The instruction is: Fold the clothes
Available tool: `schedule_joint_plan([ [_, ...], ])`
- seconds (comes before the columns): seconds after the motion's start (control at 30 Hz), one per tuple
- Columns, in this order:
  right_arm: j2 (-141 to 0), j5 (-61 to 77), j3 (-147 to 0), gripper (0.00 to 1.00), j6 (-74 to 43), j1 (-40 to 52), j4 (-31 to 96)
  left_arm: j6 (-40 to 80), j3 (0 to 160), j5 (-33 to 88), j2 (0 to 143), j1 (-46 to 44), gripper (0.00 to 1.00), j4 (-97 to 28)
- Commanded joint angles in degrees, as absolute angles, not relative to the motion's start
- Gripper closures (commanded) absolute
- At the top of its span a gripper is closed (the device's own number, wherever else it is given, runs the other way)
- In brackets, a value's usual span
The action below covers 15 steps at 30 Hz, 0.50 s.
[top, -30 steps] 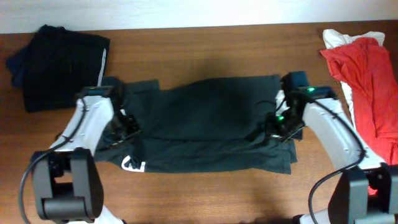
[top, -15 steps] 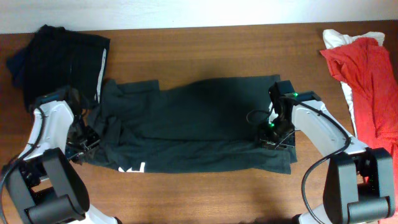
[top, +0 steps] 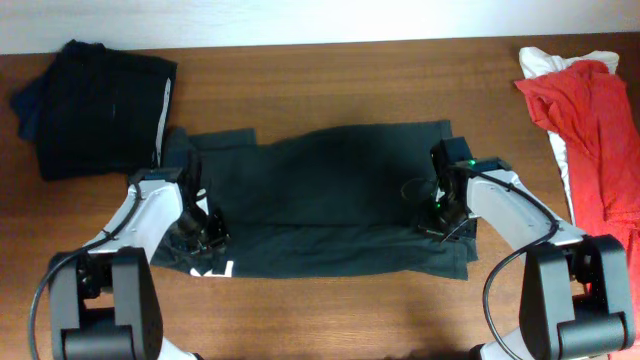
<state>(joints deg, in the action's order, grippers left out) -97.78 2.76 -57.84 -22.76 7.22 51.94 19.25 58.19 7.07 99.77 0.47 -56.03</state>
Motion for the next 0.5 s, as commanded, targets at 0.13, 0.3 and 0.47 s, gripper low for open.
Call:
schedule_joint_plan([
  [0.13,-97.89,-0.6,-52.97,0.91,-24.56,2.37,48.42,22.85,51.2,3.36,99.79,5.65,0.74,-47.75],
  [0.3,-97.89,2.44,-49.71,0.96,-24.56,-1.98,46.76,24.21,50.37,1.23,99.79,10.96,0.79,-49.39],
  [0.47,-97.82,3.18,-49.71,0.96,-29.52,-4.58,51.46,29.32,50.39,-1.5,98.15,12.16,0.85,-56.36],
])
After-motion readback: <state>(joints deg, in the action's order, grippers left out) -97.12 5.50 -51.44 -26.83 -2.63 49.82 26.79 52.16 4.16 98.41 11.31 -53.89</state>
